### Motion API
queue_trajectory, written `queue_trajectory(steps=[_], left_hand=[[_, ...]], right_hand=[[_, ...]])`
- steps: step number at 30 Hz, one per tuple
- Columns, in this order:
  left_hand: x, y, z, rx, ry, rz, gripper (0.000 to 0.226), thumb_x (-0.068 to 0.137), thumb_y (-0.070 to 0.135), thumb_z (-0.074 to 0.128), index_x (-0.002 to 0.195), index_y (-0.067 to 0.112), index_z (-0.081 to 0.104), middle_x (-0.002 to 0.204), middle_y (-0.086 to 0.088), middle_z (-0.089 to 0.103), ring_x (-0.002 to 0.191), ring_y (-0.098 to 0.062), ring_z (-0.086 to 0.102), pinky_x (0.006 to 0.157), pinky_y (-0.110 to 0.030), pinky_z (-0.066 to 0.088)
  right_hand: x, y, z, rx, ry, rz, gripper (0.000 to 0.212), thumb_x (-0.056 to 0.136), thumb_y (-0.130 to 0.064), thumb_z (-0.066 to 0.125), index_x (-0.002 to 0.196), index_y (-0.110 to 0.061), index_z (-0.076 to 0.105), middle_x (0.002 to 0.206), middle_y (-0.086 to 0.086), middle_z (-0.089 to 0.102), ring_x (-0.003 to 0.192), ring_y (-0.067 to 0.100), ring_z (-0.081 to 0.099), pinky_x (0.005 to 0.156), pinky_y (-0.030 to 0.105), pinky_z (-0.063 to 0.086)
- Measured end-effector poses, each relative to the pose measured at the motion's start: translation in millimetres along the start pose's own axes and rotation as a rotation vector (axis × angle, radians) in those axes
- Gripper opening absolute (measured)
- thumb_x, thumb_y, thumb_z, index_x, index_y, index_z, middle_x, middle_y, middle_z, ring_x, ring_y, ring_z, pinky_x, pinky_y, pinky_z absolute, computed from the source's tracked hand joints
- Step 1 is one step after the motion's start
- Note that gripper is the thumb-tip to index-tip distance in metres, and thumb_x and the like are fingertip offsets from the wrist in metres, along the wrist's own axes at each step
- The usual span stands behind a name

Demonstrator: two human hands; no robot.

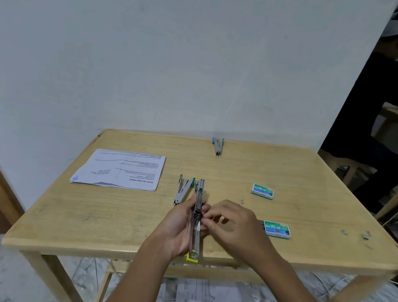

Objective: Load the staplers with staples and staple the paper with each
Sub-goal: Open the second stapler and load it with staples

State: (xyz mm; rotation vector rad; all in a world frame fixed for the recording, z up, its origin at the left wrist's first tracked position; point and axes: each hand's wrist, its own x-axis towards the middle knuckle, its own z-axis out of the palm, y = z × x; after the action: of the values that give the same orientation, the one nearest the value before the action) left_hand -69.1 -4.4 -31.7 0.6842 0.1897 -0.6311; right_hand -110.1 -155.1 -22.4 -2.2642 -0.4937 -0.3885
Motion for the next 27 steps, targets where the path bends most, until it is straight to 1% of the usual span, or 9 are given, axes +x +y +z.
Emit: queue_trajectory(steps=[2,5,9,13,15,17,20,24,27], left_hand=[[2.5,-0.8,-2.7,0.016,-0.019,-0.004,0.033,0.1,0.033,0.047,0.091,0.005,0.06,0.069,-0.01,0.054,0.043,-0.018,0.051,0.04,-0.027,0.046],[5.9,-1.9,-5.9,0.039,-0.047,0.003,0.041,0.101,0.035,0.044,0.087,0.001,0.063,0.066,-0.013,0.057,0.04,-0.018,0.048,0.04,-0.027,0.044],[4.7,-1.9,-3.2,0.046,-0.076,0.032,0.048,0.101,0.034,0.044,0.085,-0.003,0.071,0.07,-0.016,0.063,0.04,-0.017,0.047,0.04,-0.025,0.043],[3.6,-2.5,0.1,0.041,-0.066,0.018,0.046,0.101,0.035,0.044,0.092,0.0,0.073,0.057,-0.01,0.053,0.038,-0.016,0.046,0.038,-0.024,0.041],[4.3,-2.8,0.1,0.056,-0.052,0.028,0.05,0.101,0.036,0.042,0.084,0.002,0.075,0.054,-0.008,0.051,0.037,-0.015,0.045,0.039,-0.023,0.038],[4.3,-2.5,-0.5,0.064,-0.047,0.031,0.054,0.102,0.037,0.041,0.068,0.005,0.068,0.054,-0.008,0.046,0.038,-0.016,0.044,0.041,-0.023,0.037],[4.8,-1.6,-3.0,0.05,-0.049,0.021,0.049,0.102,0.036,0.043,0.065,0.007,0.055,0.055,-0.008,0.042,0.039,-0.017,0.043,0.041,-0.024,0.037],[5.8,-2.5,-4.4,0.038,-0.066,0.013,0.047,0.101,0.035,0.045,0.068,0.005,0.058,0.056,-0.009,0.042,0.04,-0.018,0.044,0.044,-0.025,0.038],[5.2,-2.9,-2.7,0.02,-0.049,0.03,0.039,0.1,0.033,0.047,0.078,0.004,0.061,0.057,-0.008,0.043,0.04,-0.017,0.043,0.042,-0.025,0.039]], right_hand=[[2.3,-0.9,4.5,-0.028,0.042,-0.008,0.01,0.087,-0.022,0.071,0.095,-0.021,0.076,0.092,-0.012,0.07,0.088,-0.001,0.064,0.078,0.018,0.05],[8.4,-4.6,9.2,-0.049,0.079,-0.008,0.011,0.088,-0.02,0.069,0.098,-0.021,0.073,0.088,-0.011,0.069,0.082,0.003,0.063,0.075,0.024,0.052],[15.9,-9.1,15.1,0.013,0.138,0.037,0.017,0.087,-0.02,0.07,0.103,-0.025,0.07,0.08,-0.012,0.066,0.075,0.005,0.063,0.069,0.021,0.052],[24.2,-3.8,20.0,0.034,0.206,0.106,0.018,0.087,-0.023,0.071,0.105,-0.023,0.07,0.087,-0.011,0.067,0.079,0.006,0.064,0.073,0.028,0.055],[27.9,-1.2,21.5,0.045,0.211,0.132,0.018,0.087,-0.024,0.072,0.104,-0.021,0.071,0.088,-0.011,0.067,0.08,0.006,0.064,0.074,0.027,0.055],[31.4,-0.5,22.2,0.067,0.226,0.141,0.014,0.086,-0.023,0.073,0.1,-0.018,0.073,0.088,-0.008,0.069,0.08,0.005,0.065,0.074,0.027,0.055],[36.0,0.5,23.8,0.048,0.218,0.135,0.011,0.088,-0.022,0.071,0.096,-0.017,0.076,0.086,-0.005,0.068,0.078,0.007,0.065,0.074,0.032,0.056],[39.1,2.1,24.3,-0.036,0.136,0.156,0.019,0.094,-0.027,0.063,0.106,-0.019,0.075,0.089,-0.002,0.064,0.078,0.011,0.064,0.075,0.036,0.055],[38.4,0.4,24.1,-0.093,0.08,0.152,0.024,0.096,-0.035,0.057,0.107,-0.022,0.074,0.088,-0.004,0.061,0.075,0.01,0.063,0.074,0.037,0.054]])
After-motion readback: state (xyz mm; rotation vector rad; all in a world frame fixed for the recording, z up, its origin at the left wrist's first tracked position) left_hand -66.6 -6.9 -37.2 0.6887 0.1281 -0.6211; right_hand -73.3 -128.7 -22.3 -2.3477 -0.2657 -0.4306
